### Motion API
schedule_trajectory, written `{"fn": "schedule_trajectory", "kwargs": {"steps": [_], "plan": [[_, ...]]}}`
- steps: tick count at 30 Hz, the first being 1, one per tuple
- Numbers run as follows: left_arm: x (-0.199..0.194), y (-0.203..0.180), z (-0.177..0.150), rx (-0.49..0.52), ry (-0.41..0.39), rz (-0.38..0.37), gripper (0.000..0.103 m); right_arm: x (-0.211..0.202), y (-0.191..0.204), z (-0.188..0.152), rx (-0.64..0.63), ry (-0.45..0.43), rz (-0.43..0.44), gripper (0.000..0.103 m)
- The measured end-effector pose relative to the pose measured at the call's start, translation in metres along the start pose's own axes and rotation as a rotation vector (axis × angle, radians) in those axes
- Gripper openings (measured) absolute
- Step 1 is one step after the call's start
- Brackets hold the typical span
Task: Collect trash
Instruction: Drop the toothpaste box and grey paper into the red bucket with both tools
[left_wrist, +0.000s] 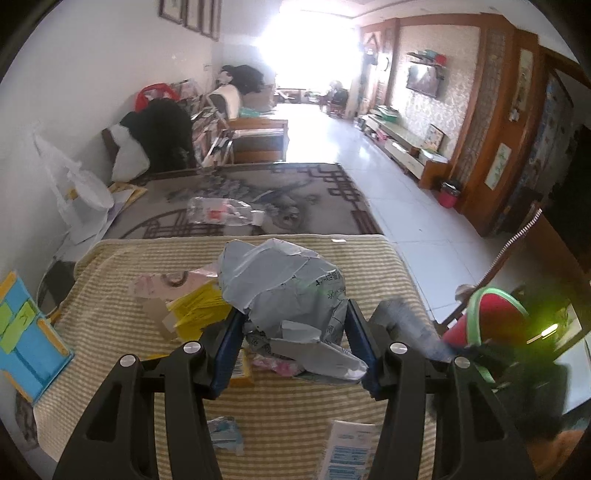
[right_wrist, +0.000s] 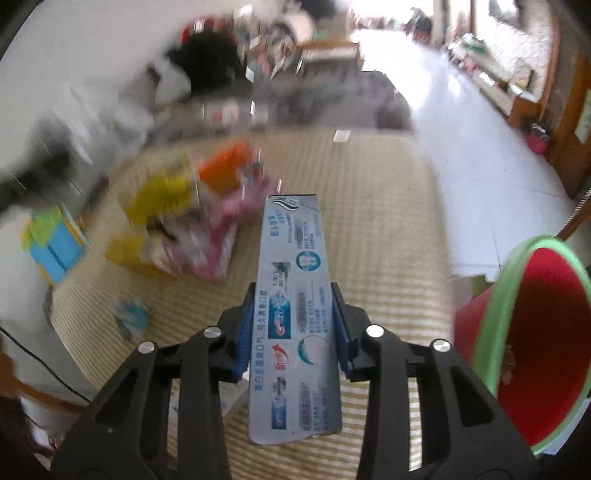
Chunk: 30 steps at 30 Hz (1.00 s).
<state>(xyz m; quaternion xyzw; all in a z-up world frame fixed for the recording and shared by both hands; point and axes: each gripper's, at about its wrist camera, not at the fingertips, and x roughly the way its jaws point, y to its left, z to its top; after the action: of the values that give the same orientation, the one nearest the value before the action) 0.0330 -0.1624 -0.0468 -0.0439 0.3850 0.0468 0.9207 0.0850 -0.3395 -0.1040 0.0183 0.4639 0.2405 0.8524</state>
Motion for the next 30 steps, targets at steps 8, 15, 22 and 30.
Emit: {"fn": "schedule_trajectory", "kwargs": {"steps": [8, 15, 22, 30], "plan": [[0.0, -0.052, 0.004, 0.075, -0.015, -0.096, 0.051, -0.076, -0.046, -0.002, 0.118, -0.176, -0.056, 0.036], [0.003, -0.101, 0.001, 0.139, -0.009, -0.18, 0.051, -0.122, -0.089, -0.02, 0.205, -0.26, -0.155, 0.036], [0.008, -0.151, 0.0, 0.198, 0.001, -0.255, 0.051, -0.158, -0.135, -0.043, 0.292, -0.302, -0.233, 0.036], [0.024, -0.205, 0.0, 0.25, 0.04, -0.348, 0.051, -0.179, -0.185, -0.063, 0.376, -0.308, -0.294, 0.036]]}}
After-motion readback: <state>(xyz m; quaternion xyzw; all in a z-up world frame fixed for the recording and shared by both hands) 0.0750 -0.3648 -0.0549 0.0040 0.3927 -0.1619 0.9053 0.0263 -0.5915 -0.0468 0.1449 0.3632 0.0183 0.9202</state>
